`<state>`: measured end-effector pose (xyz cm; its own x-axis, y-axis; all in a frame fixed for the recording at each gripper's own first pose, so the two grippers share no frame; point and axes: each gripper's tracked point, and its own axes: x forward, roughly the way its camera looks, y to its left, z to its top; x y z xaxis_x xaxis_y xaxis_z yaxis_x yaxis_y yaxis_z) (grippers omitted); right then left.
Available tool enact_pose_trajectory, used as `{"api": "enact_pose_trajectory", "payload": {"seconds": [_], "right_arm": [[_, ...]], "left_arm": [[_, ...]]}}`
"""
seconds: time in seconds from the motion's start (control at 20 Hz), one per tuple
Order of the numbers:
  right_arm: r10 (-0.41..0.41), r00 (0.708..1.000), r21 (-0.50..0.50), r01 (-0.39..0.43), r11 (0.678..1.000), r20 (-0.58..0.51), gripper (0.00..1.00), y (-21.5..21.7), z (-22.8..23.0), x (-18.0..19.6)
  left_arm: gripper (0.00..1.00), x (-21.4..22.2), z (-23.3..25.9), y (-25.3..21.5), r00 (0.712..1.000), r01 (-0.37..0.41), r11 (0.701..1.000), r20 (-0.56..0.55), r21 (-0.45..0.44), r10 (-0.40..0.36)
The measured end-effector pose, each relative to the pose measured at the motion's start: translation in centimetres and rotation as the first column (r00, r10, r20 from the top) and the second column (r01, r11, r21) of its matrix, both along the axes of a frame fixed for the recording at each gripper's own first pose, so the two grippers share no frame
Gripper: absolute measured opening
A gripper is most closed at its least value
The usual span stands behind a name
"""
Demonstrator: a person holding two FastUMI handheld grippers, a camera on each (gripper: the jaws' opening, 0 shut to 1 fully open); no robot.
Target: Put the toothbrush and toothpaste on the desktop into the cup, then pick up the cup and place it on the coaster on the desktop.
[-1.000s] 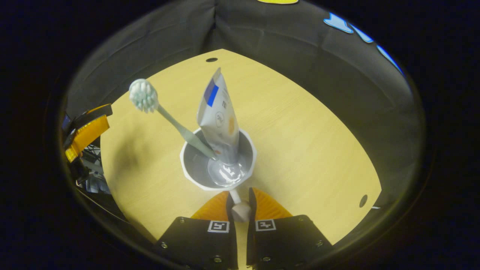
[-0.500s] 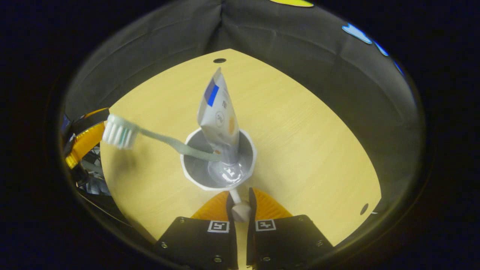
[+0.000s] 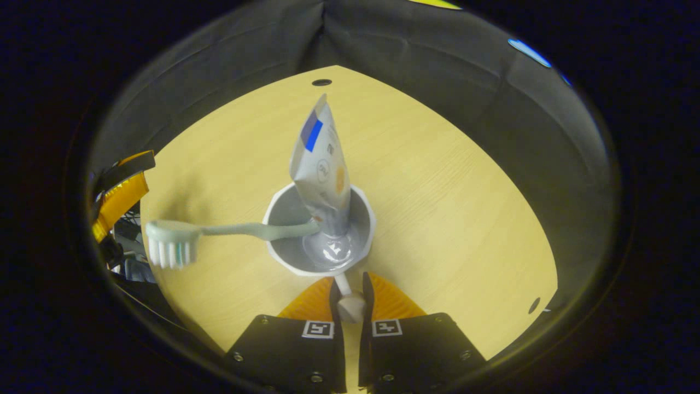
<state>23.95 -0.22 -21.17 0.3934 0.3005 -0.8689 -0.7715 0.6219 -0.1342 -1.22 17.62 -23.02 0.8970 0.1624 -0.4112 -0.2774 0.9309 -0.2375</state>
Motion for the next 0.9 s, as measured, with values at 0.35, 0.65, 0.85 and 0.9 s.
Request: {"api": "enact_pose_trajectory", "payload": {"seconds": [0.35, 0.65, 0.85, 0.9], "right_arm": [[-0.014, 1.0, 0.039, 0.013, 0.999, 0.027, 0.24, -0.2, 1.1, -0.3], [-0.055, 0.998, 0.094, 0.051, 0.994, 0.039, 0.24, -1.8, 2.1, -1.6], [-0.13, 0.99, 0.155, 0.121, 0.981, 0.053, 0.22, -3.6, 3.0, -3.0], [-0.157, 0.986, 0.176, 0.145, 0.974, 0.058, 0.22, -4.1, 3.4, -3.5]], "left_arm": [[0.98, 1.0, 0.3, -1.6, 0.999, 0.045, 0.999, 0.002, 0.003, -0.045], [1.0, 1.8, 1.4, -4.4, 0.995, 0.1, 0.995, 0.012, 0.022, -0.101], [0.98, 2.8, 2.5, -6.7, 0.988, 0.153, 0.987, 0.03, 0.04, -0.154], [0.98, 3.2, 2.9, -7.4, 0.984, 0.171, 0.984, 0.036, 0.048, -0.173]]}}
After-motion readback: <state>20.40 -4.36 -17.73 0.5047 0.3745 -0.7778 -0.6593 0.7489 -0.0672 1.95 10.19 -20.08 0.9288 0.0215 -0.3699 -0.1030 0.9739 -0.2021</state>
